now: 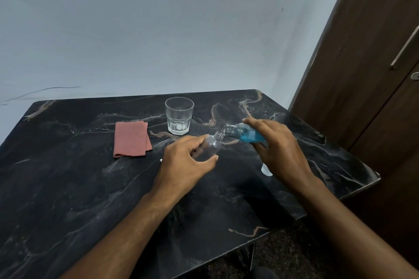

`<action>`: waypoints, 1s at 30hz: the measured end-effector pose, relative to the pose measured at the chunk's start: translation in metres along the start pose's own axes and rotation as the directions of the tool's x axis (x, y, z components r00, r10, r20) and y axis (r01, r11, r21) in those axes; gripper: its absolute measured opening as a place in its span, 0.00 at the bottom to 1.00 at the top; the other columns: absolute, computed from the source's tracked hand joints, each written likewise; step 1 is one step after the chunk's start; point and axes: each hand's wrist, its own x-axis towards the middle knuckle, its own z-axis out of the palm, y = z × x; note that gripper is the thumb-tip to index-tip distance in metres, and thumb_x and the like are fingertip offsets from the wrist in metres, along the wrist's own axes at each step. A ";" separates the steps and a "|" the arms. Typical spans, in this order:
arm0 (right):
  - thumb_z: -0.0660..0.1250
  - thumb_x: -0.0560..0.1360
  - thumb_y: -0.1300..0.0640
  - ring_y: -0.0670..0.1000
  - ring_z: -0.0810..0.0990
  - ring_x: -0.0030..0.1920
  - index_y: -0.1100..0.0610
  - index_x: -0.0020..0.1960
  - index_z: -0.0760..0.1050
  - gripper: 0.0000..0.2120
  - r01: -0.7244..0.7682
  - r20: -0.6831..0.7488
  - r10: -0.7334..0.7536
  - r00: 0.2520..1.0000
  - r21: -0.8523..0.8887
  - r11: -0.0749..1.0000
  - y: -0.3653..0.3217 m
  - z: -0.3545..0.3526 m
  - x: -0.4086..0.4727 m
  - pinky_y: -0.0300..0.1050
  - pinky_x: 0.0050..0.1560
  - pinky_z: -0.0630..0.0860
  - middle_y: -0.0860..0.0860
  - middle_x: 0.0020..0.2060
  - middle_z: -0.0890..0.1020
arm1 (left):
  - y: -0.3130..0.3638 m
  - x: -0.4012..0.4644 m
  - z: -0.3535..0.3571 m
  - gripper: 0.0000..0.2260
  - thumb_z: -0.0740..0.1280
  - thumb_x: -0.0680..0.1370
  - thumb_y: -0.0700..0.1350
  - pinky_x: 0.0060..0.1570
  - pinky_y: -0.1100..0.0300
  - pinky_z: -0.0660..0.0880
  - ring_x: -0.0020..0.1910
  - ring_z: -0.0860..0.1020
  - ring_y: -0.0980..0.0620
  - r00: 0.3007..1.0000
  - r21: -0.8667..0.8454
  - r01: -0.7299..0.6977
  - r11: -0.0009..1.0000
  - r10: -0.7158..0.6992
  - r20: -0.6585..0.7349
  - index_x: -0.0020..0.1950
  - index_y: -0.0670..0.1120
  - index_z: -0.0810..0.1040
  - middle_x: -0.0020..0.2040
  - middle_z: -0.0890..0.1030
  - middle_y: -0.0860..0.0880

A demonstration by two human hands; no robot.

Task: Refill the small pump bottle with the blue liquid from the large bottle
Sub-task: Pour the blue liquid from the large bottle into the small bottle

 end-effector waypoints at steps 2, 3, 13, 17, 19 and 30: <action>0.77 0.72 0.60 0.51 0.78 0.58 0.55 0.69 0.76 0.27 0.001 0.000 -0.001 1.000 0.000 1.000 0.001 0.000 0.000 0.53 0.60 0.76 0.52 0.59 0.83 | -0.001 0.000 0.000 0.22 0.81 0.69 0.46 0.47 0.74 0.74 0.50 0.82 0.60 1.000 0.002 0.006 1.000 -0.006 0.007 0.62 0.51 0.84 0.49 0.85 0.56; 0.77 0.71 0.60 0.50 0.77 0.58 0.54 0.69 0.76 0.27 0.002 -0.006 -0.002 1.000 0.004 1.000 0.001 0.000 0.000 0.52 0.60 0.75 0.51 0.59 0.83 | -0.001 0.000 0.000 0.22 0.81 0.69 0.46 0.48 0.74 0.75 0.49 0.82 0.60 1.000 0.008 0.007 1.000 -0.007 0.009 0.62 0.51 0.84 0.49 0.85 0.57; 0.78 0.71 0.61 0.52 0.79 0.57 0.55 0.68 0.77 0.27 0.008 -0.004 -0.008 1.000 -0.002 1.000 0.002 0.001 -0.001 0.52 0.60 0.76 0.52 0.59 0.83 | 0.000 0.000 0.000 0.22 0.82 0.68 0.43 0.48 0.77 0.72 0.50 0.80 0.66 1.000 -0.003 0.006 1.000 -0.006 0.016 0.61 0.50 0.85 0.49 0.85 0.58; 0.77 0.72 0.60 0.53 0.80 0.58 0.55 0.69 0.76 0.26 0.014 0.027 -0.013 1.000 -0.021 1.000 0.004 -0.001 0.001 0.55 0.61 0.76 0.52 0.59 0.83 | 0.001 0.000 0.000 0.22 0.82 0.68 0.44 0.50 0.75 0.74 0.49 0.82 0.60 1.000 0.010 0.001 1.000 -0.001 0.024 0.62 0.50 0.85 0.50 0.85 0.56; 0.76 0.73 0.60 0.53 0.80 0.59 0.55 0.69 0.76 0.26 0.024 0.035 -0.023 0.999 -0.034 0.999 0.004 -0.003 0.001 0.55 0.62 0.75 0.52 0.60 0.83 | 0.002 0.000 0.000 0.23 0.82 0.68 0.44 0.51 0.75 0.74 0.50 0.82 0.60 0.999 0.013 -0.001 1.000 0.000 0.032 0.63 0.49 0.84 0.52 0.85 0.56; 0.76 0.73 0.60 0.54 0.81 0.58 0.55 0.69 0.77 0.24 0.051 0.044 -0.049 0.998 -0.055 0.997 0.003 -0.006 0.005 0.57 0.61 0.75 0.51 0.59 0.83 | 0.001 0.000 0.000 0.23 0.82 0.68 0.45 0.51 0.75 0.74 0.51 0.81 0.63 1.000 0.000 0.003 1.000 -0.003 0.018 0.63 0.50 0.84 0.51 0.85 0.57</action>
